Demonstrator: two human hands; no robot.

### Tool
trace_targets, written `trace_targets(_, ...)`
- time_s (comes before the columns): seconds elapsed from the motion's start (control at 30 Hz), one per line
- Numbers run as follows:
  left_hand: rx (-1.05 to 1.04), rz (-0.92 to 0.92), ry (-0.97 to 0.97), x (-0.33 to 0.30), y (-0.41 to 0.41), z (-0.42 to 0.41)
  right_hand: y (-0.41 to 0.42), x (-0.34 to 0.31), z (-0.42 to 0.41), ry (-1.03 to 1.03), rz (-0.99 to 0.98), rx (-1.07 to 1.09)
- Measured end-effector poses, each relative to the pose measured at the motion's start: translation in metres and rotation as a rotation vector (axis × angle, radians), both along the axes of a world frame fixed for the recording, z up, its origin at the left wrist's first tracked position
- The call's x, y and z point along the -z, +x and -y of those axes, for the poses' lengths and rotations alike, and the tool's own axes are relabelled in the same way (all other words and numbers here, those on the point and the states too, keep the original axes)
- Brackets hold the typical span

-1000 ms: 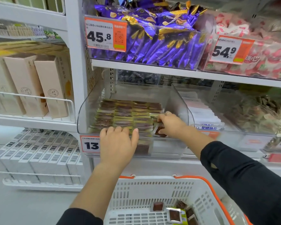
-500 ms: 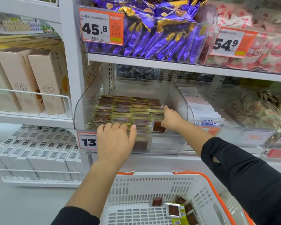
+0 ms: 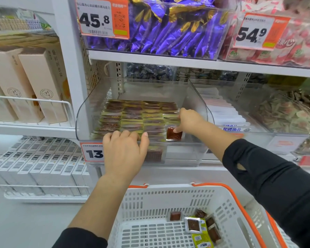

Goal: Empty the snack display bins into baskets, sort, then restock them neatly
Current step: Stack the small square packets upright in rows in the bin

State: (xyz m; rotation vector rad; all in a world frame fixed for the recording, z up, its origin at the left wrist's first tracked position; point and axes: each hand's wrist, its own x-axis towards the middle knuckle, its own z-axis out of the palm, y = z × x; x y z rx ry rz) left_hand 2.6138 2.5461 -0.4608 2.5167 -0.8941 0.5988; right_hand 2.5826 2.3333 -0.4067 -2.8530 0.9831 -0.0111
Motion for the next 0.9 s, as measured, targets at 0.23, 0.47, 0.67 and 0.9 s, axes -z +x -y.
trace_targets(0.23, -0.008, 0.035, -0.006, 0.001, 0.0, 0.001, -0.004, 0.009, -0.001, -0.175, 0.002, -0.131)
trace_targets(0.47, 0.061, 0.059, -0.171, -0.004, -0.003, -0.001, -0.051, -0.011, -0.029, -0.081, 0.513, -0.259)
trace_targets(0.67, 0.527, 0.354, -0.263, 0.017, -0.05, 0.01, -0.13, 0.07, -0.064, -0.043, 1.152, -0.417)
trace_targets(0.9, 0.527, -0.301, 0.341, 0.155, -0.102, 0.023, -0.202, 0.261, -0.043, 0.358, 0.372, 0.141)
